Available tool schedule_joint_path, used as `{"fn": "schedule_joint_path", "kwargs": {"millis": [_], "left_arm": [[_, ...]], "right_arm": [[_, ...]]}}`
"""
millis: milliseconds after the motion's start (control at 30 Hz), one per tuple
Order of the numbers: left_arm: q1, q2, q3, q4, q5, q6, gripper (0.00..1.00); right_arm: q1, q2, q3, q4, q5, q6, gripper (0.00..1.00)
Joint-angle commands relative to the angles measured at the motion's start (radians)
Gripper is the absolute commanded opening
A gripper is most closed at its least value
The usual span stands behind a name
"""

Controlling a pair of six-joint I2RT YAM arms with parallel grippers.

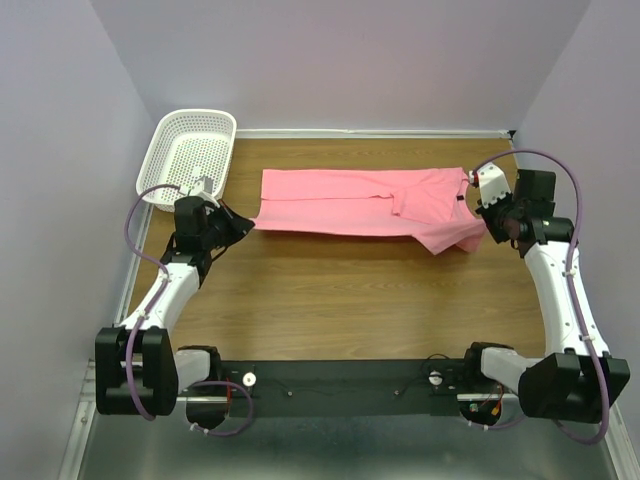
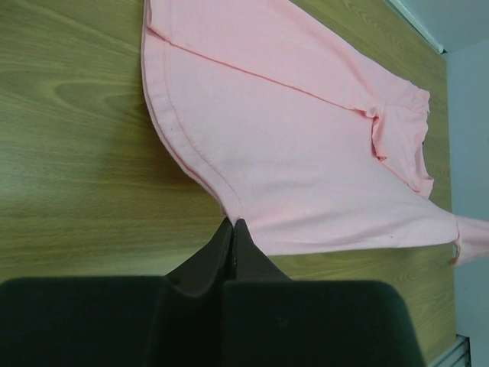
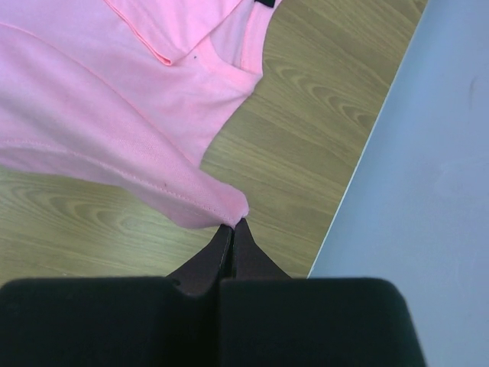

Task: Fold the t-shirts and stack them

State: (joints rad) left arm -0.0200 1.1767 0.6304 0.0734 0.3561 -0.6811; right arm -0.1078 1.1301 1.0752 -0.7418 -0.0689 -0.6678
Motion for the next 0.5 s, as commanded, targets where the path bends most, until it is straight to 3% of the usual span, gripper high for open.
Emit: {"fn": "schedule_joint_path", "kwargs": {"millis": [0,467], "left_arm": [[0.012,-0.009,0.032,-0.032,0.032,0.025,0.00],[0.012,0.173,0.106,-0.008,0.004,0.018,0.00]], "right_arm": [[-0.018,0.007,0.006,0.025,-0.034,-0.023,0.01],[-0.021,0.200,0.112,0.030,-0.158,-0.003,0.01]]}}
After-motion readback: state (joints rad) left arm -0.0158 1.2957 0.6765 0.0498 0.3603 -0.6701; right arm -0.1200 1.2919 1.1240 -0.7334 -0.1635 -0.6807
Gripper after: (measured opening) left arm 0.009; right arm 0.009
